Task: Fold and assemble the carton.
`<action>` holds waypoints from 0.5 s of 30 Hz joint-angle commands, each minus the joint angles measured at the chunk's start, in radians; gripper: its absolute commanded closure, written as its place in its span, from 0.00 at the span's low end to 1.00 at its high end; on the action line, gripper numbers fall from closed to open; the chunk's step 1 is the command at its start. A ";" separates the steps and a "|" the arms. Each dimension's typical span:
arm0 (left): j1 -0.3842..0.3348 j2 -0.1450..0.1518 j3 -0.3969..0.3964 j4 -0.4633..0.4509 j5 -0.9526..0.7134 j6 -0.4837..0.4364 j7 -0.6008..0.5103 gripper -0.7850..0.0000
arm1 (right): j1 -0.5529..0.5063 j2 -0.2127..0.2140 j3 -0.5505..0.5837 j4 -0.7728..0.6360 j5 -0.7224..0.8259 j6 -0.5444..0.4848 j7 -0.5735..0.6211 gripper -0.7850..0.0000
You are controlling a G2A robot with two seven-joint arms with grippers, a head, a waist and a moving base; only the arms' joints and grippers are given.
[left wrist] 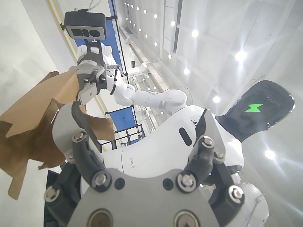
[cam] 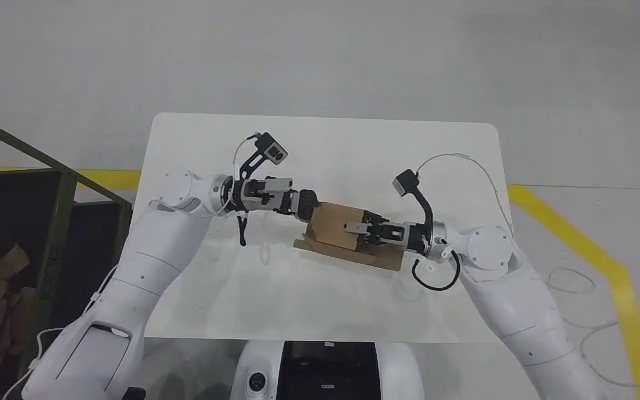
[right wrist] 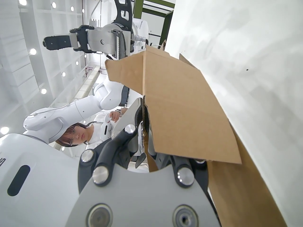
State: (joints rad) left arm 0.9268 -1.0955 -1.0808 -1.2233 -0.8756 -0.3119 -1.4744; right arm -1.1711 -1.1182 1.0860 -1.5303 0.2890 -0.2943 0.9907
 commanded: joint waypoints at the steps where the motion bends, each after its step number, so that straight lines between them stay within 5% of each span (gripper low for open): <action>1: -0.006 -0.004 0.008 0.003 -0.003 -0.001 -0.002 0.00 | 0.003 -0.001 -0.005 0.000 0.002 0.000 -0.005 1.00; 15: -0.040 -0.035 0.070 0.012 -0.005 0.001 -0.014 0.00 | 0.008 -0.006 -0.026 -0.006 -0.004 0.027 -0.033 1.00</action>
State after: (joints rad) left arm 0.8873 -1.1290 -1.0132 -1.2123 -0.8824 -0.3106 -1.4871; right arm -1.1633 -1.1242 1.0597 -1.5351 0.2850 -0.2690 0.9592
